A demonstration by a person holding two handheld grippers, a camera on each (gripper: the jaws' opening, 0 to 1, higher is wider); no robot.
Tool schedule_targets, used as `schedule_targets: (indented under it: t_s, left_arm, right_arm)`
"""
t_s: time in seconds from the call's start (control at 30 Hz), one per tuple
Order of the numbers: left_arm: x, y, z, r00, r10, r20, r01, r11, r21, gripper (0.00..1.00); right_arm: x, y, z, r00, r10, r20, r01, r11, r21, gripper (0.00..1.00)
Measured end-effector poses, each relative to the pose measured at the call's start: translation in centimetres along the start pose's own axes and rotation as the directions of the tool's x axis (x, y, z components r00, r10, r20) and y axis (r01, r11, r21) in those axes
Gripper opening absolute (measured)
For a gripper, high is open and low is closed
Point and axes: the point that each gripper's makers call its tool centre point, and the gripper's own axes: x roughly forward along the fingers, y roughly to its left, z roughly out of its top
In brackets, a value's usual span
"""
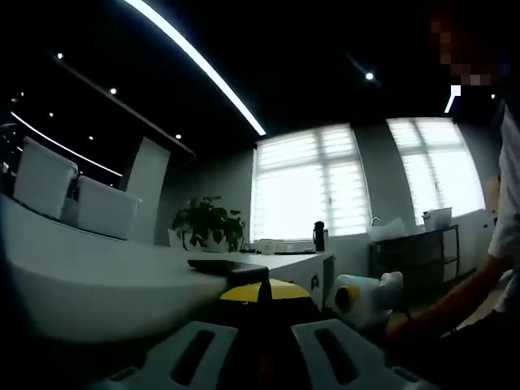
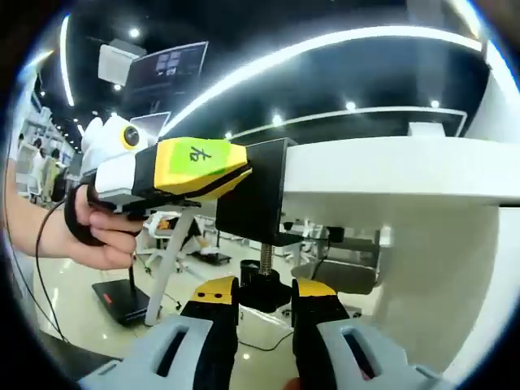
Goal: Clamp the fixed fixture on the desktop, loosen the retaining clip, secure it to the edge of the desk, and tighten the retaining clip.
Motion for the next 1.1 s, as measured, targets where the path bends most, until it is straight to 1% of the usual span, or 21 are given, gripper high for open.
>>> schedule_targets:
  t_s: [0.13, 0.2, 0.23, 0.27, 0.3, 0.37, 0.4, 0.43, 0.47, 0.5, 0.53, 0.57, 0.6, 0.63, 0.67, 0.7, 0.77, 0.87, 1.0, 1.07, 1.1]
  left_arm:
    - [0.0, 0.0, 0.0, 1.000, -0.002, 0.001, 0.002, 1.000, 0.000, 0.02]
    - [0.0, 0.0, 0.0, 1.000, -0.004, 0.002, 0.004, 1.000, -0.004, 0.02]
    - [0.0, 0.1, 0.0, 1.000, -0.004, 0.002, 0.004, 1.000, -0.004, 0.02]
    - [0.0, 0.1, 0.0, 1.000, -0.003, 0.002, 0.003, 1.000, -0.002, 0.02]
    - [0.0, 0.1, 0.0, 1.000, -0.002, 0.002, 0.002, 1.000, 0.001, 0.02]
    - [0.1, 0.1, 0.0, 1.000, -0.002, 0.002, 0.002, 1.000, 0.002, 0.02]
    - [0.0, 0.1, 0.0, 1.000, -0.002, 0.003, 0.002, 1.000, 0.000, 0.02]
    - [0.0, 0.1, 0.0, 1.000, -0.001, 0.004, 0.001, 1.000, 0.002, 0.02]
    - [0.0, 0.1, 0.0, 1.000, 0.001, 0.004, -0.001, 1.000, 0.004, 0.02]
    - [0.0, 0.1, 0.0, 1.000, 0.002, 0.005, -0.002, 1.000, 0.003, 0.02]
    - [0.0, 0.1, 0.0, 1.000, 0.002, 0.007, -0.002, 1.000, 0.000, 0.02]
    - [0.0, 0.1, 0.0, 1.000, 0.002, 0.008, -0.002, 1.000, -0.003, 0.02]
    - [0.0, 0.1, 0.0, 1.000, 0.003, 0.008, -0.003, 1.000, -0.003, 0.02]
    - [0.0, 0.1, 0.0, 1.000, 0.004, 0.008, -0.004, 1.000, 0.000, 0.02]
    - [0.1, 0.1, 0.0, 1.000, 0.007, 0.006, -0.007, 1.000, 0.001, 0.02]
    - [0.1, 0.1, 0.0, 1.000, 0.008, 0.002, -0.008, 1.000, 0.004, 0.02]
    - [0.1, 0.1, 0.0, 1.000, 0.007, -0.002, -0.007, 1.000, 0.005, 0.02]
    - [0.1, 0.1, 0.0, 1.000, 0.005, 0.003, -0.005, 1.000, -0.008, 0.02]
    - [0.1, 0.1, 0.0, 1.000, 0.004, 0.004, -0.004, 1.000, -0.009, 0.02]
    - [0.1, 0.2, 0.0, 1.000, 0.004, 0.002, -0.004, 1.000, -0.007, 0.02]
    - [0.1, 0.2, 0.0, 1.000, 0.005, 0.001, -0.005, 1.000, -0.006, 0.02]
  right_arm:
    - [0.0, 0.5, -0.1, 1.000, 0.000, -0.014, 0.000, 1.000, 0.010, 0.25]
    - [-0.5, 0.2, -0.3, 0.998, -0.057, -0.020, 0.057, 0.998, 0.022, 0.27]
    - [-0.9, -0.6, -0.3, 0.992, -0.125, -0.006, 0.125, 0.992, 0.005, 0.36]
    - [-2.1, -1.9, -0.6, 0.962, -0.273, 0.003, 0.273, 0.961, 0.041, 0.44]
    - [-2.9, -1.9, -1.1, 0.945, -0.326, -0.009, 0.326, 0.940, 0.098, 0.47]
    - [-4.4, -0.7, -2.0, 0.918, -0.395, -0.029, 0.391, 0.894, 0.219, 0.40]
    - [-5.1, -0.1, -2.4, 0.903, -0.428, -0.048, 0.428, 0.879, 0.210, 0.34]
    - [-5.7, 0.4, -2.8, 0.880, -0.470, -0.070, 0.475, 0.860, 0.186, 0.32]
    - [-6.1, 0.8, -3.1, 0.860, -0.504, -0.080, 0.510, 0.844, 0.165, 0.31]
    - [-6.3, 1.4, -3.2, 0.847, -0.524, -0.093, 0.532, 0.833, 0.153, 0.31]
    - [-6.2, 1.9, -3.2, 0.842, -0.531, -0.099, 0.540, 0.830, 0.139, 0.31]
    - [-5.9, 2.4, -2.9, 0.846, -0.525, -0.096, 0.533, 0.835, 0.132, 0.31]
    - [-5.6, 2.6, -2.5, 0.855, -0.513, -0.081, 0.519, 0.850, 0.095, 0.32]
    - [-5.3, 2.4, -1.8, 0.853, -0.518, -0.062, 0.520, 0.853, 0.030, 0.33]
    - [-5.4, 1.8, -1.2, 0.833, -0.551, -0.053, 0.551, 0.834, -0.014, 0.33]
    - [-5.2, 1.5, -0.7, 0.824, -0.565, -0.041, 0.565, 0.825, 0.006, 0.33]
    - [-4.4, 1.1, 0.0, 0.822, -0.568, -0.026, 0.569, 0.819, 0.073, 0.33]
    - [-3.2, 1.1, 0.4, 0.821, -0.570, -0.031, 0.570, 0.819, 0.066, 0.33]
    - [-1.9, 1.7, -0.1, 0.827, -0.560, -0.040, 0.561, 0.823, 0.082, 0.32]
    - [-1.8, 1.4, -0.2, 0.820, -0.571, -0.040, 0.572, 0.816, 0.078, 0.31]
    - [-1.8, 1.1, -0.2, 0.817, -0.575, -0.034, 0.575, 0.811, 0.108, 0.29]
